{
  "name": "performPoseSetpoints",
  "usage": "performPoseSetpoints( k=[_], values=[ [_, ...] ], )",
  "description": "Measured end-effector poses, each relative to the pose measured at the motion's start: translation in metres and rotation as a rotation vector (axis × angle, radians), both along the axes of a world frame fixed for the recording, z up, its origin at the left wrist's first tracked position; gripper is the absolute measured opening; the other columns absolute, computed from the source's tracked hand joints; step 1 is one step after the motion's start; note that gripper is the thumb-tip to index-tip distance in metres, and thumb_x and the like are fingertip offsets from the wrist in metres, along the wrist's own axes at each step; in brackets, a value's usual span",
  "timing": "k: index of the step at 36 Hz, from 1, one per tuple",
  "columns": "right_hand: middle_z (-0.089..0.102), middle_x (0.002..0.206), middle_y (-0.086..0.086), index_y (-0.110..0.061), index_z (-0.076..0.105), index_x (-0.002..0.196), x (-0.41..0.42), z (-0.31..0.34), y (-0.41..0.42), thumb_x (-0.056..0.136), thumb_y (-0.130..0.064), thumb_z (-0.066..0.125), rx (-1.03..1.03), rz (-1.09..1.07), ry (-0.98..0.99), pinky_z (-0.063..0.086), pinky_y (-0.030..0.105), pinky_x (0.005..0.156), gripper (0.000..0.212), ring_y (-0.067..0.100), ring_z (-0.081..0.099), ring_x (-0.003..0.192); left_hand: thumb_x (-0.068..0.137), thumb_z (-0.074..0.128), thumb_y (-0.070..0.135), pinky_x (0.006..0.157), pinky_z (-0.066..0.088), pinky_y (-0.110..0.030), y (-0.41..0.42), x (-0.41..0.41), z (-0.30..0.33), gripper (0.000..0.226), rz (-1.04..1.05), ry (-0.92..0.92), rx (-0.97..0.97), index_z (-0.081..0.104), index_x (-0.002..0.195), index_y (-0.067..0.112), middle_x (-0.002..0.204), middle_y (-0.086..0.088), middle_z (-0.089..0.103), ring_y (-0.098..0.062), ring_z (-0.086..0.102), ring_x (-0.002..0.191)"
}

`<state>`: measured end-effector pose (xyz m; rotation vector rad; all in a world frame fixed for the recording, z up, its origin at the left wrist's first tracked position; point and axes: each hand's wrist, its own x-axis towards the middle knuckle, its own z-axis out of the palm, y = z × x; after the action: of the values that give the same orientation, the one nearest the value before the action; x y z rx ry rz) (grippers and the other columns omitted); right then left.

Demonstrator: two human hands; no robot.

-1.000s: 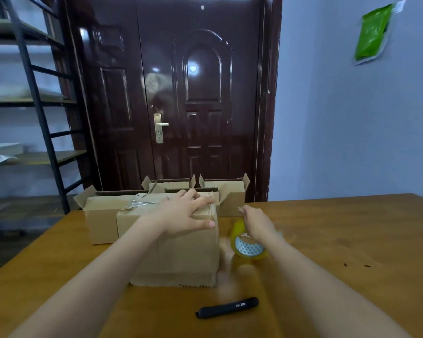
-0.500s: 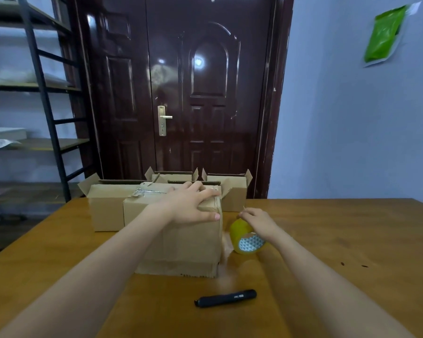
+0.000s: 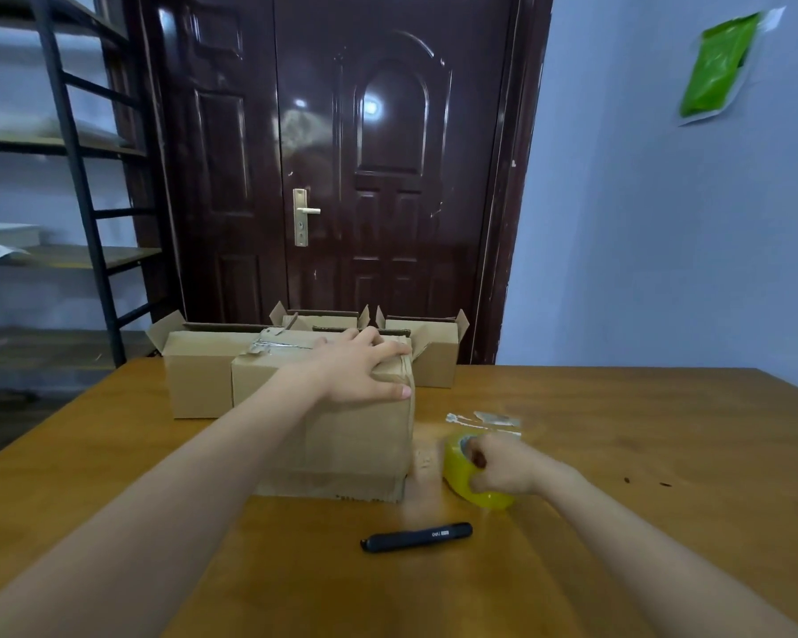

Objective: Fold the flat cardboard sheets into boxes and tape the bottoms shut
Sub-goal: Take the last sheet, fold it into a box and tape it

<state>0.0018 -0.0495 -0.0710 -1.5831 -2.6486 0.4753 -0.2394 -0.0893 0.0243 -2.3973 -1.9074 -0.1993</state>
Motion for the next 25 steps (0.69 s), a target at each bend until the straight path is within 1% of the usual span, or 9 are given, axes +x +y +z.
performPoseSetpoints(
  k=[5, 8, 11, 13, 15, 17, 20, 22, 25],
  values=[
    [0.036, 0.072, -0.002, -0.019, 0.034, 0.07, -0.007, -0.016, -0.006, 0.078, -0.014, 0.059, -0.014, -0.031, 0.001, 0.026, 0.029, 0.052, 0.026, 0.015, 0.035, 0.063, 0.083, 0.041, 0.072, 0.105, 0.029, -0.05, -0.002, 0.0, 0.0, 0.066, 0.002, 0.002, 0.004, 0.023, 0.142, 0.048, 0.137, 0.004, 0.036, -0.02, 0.03, 0.132],
    [0.033, 0.07, -0.002, -0.018, 0.031, 0.068, -0.009, -0.006, -0.004, 0.082, -0.015, 0.057, -0.115, -0.025, -0.008, 0.025, 0.028, 0.052, 0.029, 0.014, 0.032, 0.06, 0.083, 0.041, 0.072, 0.105, 0.029, -0.051, -0.001, 0.0, 0.0, 0.066, 0.012, 0.004, -0.006, 0.024, 0.142, 0.049, 0.138, 0.003, 0.035, -0.021, 0.03, 0.131],
    [0.037, 0.066, 0.0, -0.017, 0.037, 0.063, -0.011, 0.006, 0.001, 0.082, -0.018, 0.055, -0.151, -0.04, 0.051, 0.029, 0.03, 0.055, 0.026, 0.017, 0.036, 0.06, 0.081, 0.042, 0.074, 0.107, 0.026, -0.051, -0.002, 0.0, 0.003, 0.07, 0.017, -0.034, -0.034, 0.023, 0.143, 0.048, 0.143, 0.003, 0.034, -0.022, 0.029, 0.134],
    [0.048, 0.068, -0.001, -0.016, 0.05, 0.067, -0.013, 0.015, 0.005, 0.086, -0.024, 0.055, -0.122, -0.072, 0.127, 0.037, 0.028, 0.059, 0.021, 0.015, 0.045, 0.061, 0.081, 0.041, 0.072, 0.11, 0.022, -0.051, -0.006, 0.001, 0.006, 0.072, 0.025, -0.159, -0.055, 0.024, 0.145, 0.044, 0.146, 0.003, 0.036, -0.021, 0.029, 0.136],
    [0.056, 0.077, 0.002, -0.013, 0.058, 0.079, -0.018, 0.025, 0.01, 0.091, -0.031, 0.054, -0.058, -0.097, 0.223, 0.042, 0.029, 0.062, 0.022, 0.015, 0.052, 0.068, 0.091, 0.041, 0.057, 0.11, 0.024, -0.042, -0.008, 0.001, 0.011, 0.057, 0.039, -0.438, -0.091, 0.03, 0.143, 0.037, 0.143, 0.004, 0.043, -0.018, 0.036, 0.132],
    [0.059, 0.08, 0.003, -0.015, 0.055, 0.078, -0.028, 0.037, 0.012, 0.094, -0.035, 0.052, 0.021, -0.11, 0.368, 0.044, 0.028, 0.063, 0.026, 0.018, 0.056, 0.072, 0.097, 0.042, 0.039, 0.099, 0.028, -0.031, -0.007, 0.001, 0.017, 0.036, 0.063, -0.761, -0.114, 0.039, 0.132, 0.032, 0.132, 0.008, 0.045, -0.013, 0.041, 0.119],
    [0.059, 0.079, 0.005, -0.014, 0.055, 0.078, -0.049, 0.059, 0.012, 0.096, -0.038, 0.047, 0.095, -0.139, 0.638, 0.043, 0.028, 0.062, 0.032, 0.021, 0.057, 0.073, 0.096, 0.043, 0.021, 0.083, 0.035, -0.026, 0.001, -0.002, 0.023, 0.014, 0.181, -1.082, -0.023, 0.053, 0.105, 0.018, 0.104, 0.001, 0.052, -0.016, 0.046, 0.098],
    [0.052, 0.074, 0.002, -0.012, 0.053, 0.076, -0.066, 0.076, 0.009, 0.097, -0.035, 0.046, 0.127, -0.159, 0.81, 0.037, 0.027, 0.061, 0.032, 0.015, 0.048, 0.068, 0.095, 0.042, 0.016, 0.081, 0.04, -0.028, 0.007, -0.008, 0.024, 0.015, 0.255, -1.16, 0.091, 0.054, 0.086, 0.019, 0.092, -0.003, 0.057, -0.018, 0.051, 0.093],
    [0.057, 0.079, 0.0, -0.009, 0.059, 0.089, -0.088, 0.098, 0.006, 0.098, -0.031, 0.043, 0.152, -0.146, 0.905, 0.041, 0.028, 0.065, 0.029, 0.011, 0.051, 0.072, 0.092, 0.042, 0.02, 0.082, 0.041, -0.03, 0.011, -0.026, 0.024, 0.02, 0.414, -0.932, 0.247, 0.06, 0.102, 0.017, 0.103, -0.004, 0.063, -0.023, 0.056, 0.1]
  ],
)
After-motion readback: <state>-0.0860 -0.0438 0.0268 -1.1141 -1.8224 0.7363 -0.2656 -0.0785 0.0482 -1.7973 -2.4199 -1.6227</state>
